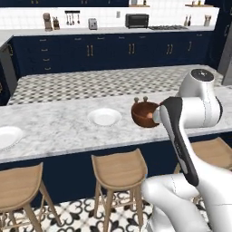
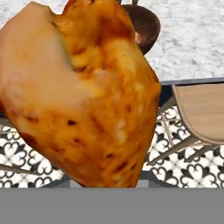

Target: Pick the chicken drumstick and onion from their plates and place them in the bowl. Then put the bowl in the fridge.

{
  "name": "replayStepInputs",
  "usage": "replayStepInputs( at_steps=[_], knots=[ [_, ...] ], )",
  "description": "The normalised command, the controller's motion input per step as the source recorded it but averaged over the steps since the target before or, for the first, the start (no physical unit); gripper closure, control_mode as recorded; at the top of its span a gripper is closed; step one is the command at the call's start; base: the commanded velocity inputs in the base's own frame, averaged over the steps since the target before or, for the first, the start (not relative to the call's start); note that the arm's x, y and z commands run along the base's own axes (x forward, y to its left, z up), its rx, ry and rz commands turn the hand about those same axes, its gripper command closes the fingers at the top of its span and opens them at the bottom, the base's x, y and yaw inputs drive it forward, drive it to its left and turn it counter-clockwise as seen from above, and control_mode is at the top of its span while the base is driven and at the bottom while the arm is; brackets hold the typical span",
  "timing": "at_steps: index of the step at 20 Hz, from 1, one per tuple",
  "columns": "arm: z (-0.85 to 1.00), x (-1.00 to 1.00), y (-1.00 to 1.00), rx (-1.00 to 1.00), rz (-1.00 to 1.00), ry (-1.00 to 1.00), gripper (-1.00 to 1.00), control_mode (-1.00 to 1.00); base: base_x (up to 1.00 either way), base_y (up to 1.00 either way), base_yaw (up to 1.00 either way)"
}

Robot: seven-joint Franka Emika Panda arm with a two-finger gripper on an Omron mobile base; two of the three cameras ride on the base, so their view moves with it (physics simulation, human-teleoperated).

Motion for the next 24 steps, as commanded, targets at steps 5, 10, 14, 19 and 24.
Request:
replayStepInputs(
  at_steps=[5,10,14,19,24],
  knots=[
    [0.0,0.0,0.0,0.0,0.0,0.0,1.0,1.0,0.51,-0.73,0.05],
    [0.0,0.0,0.0,0.0,0.0,0.0,1.0,1.0,0.6,-0.38,0.05],
    [0.0,0.0,0.0,0.0,0.0,0.0,1.0,1.0,0.58,0.14,0.01],
    [0.0,0.0,0.0,0.0,0.0,0.0,1.0,1.0,0.46,0.25,0.0],
    [0.0,0.23,0.02,0.0,0.02,0.0,1.0,-1.0,0.03,0.0,0.0]
  ],
)
